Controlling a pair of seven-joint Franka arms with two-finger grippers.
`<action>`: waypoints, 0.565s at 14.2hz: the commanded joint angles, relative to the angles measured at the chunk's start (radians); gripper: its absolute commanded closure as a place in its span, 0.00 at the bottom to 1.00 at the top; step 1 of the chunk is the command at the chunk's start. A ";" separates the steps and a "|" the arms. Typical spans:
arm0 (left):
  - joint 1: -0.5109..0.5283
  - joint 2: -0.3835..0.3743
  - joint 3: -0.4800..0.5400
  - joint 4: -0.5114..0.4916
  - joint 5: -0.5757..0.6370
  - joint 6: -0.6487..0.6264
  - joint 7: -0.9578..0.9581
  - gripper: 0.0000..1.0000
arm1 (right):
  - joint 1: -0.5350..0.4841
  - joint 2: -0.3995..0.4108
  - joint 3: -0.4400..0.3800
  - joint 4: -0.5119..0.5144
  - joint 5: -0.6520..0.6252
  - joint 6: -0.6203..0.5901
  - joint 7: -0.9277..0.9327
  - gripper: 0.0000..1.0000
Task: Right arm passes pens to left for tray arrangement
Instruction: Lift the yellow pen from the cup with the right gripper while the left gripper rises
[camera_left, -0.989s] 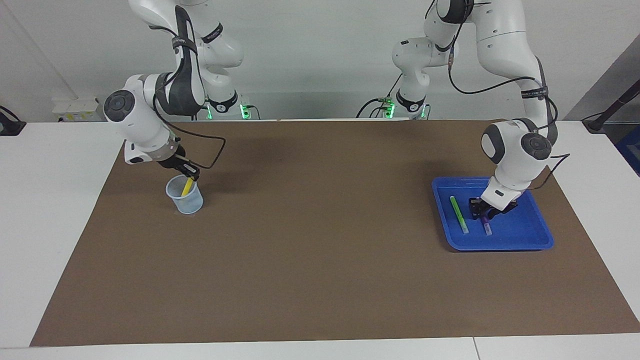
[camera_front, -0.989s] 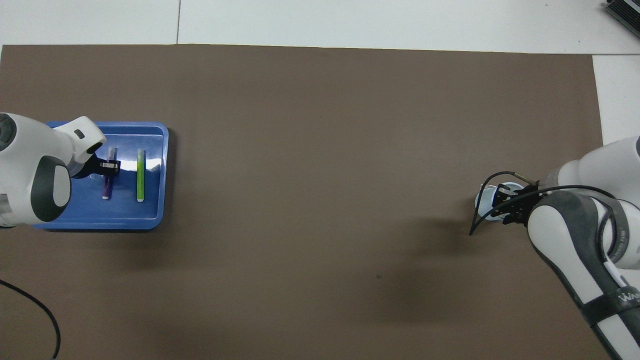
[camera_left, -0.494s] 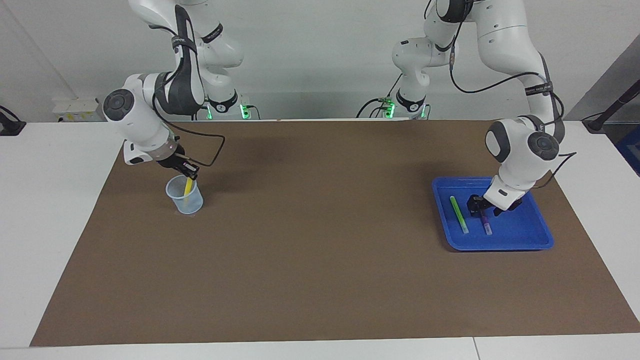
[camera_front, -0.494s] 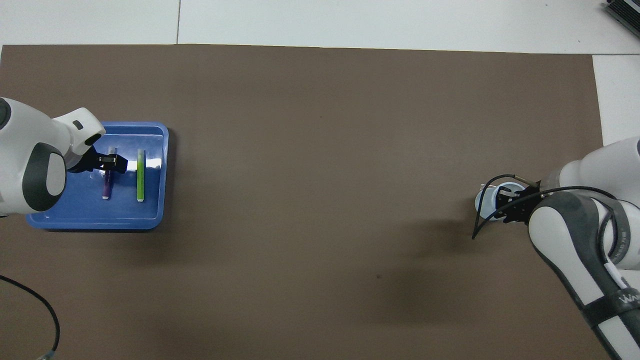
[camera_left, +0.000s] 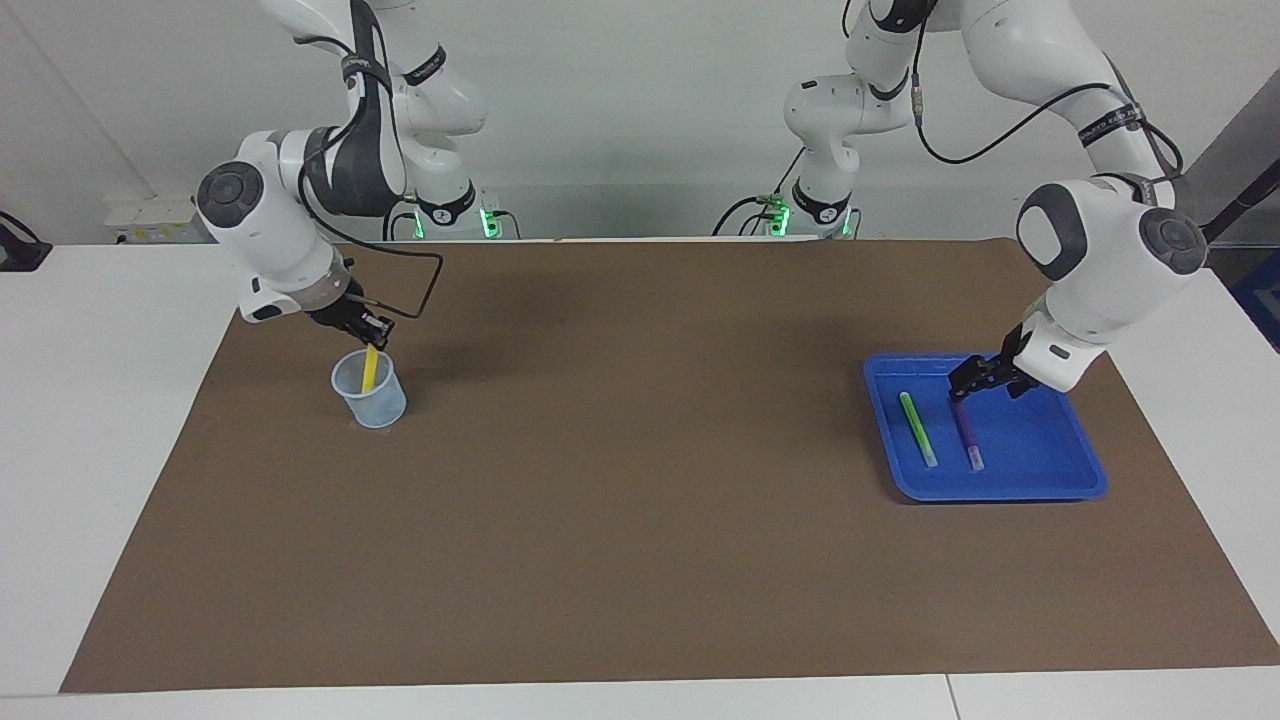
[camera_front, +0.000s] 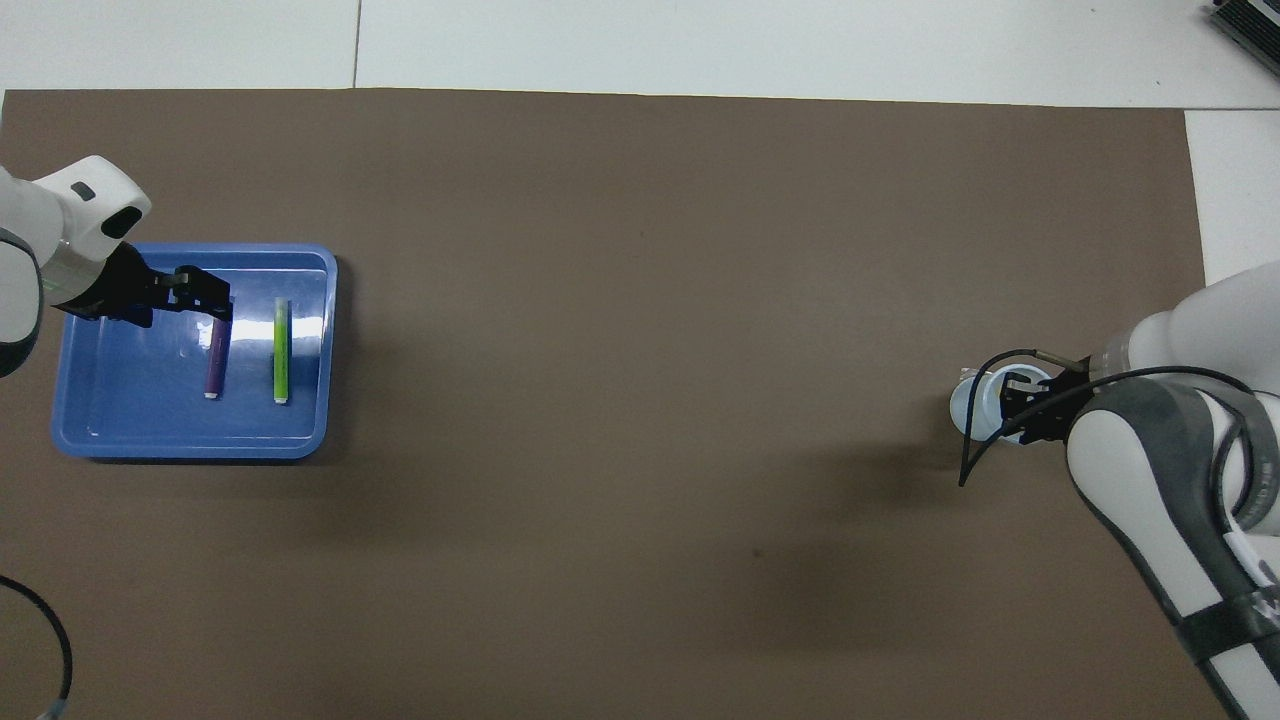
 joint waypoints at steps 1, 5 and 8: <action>-0.024 -0.053 0.002 0.013 -0.044 -0.083 -0.097 0.02 | -0.002 -0.022 0.007 0.110 -0.026 -0.138 -0.030 1.00; -0.030 -0.117 -0.014 0.015 -0.123 -0.145 -0.228 0.00 | 0.060 -0.074 0.023 0.201 0.011 -0.280 -0.021 1.00; -0.045 -0.171 -0.021 0.000 -0.226 -0.154 -0.424 0.00 | 0.119 -0.108 0.026 0.200 0.152 -0.282 -0.018 1.00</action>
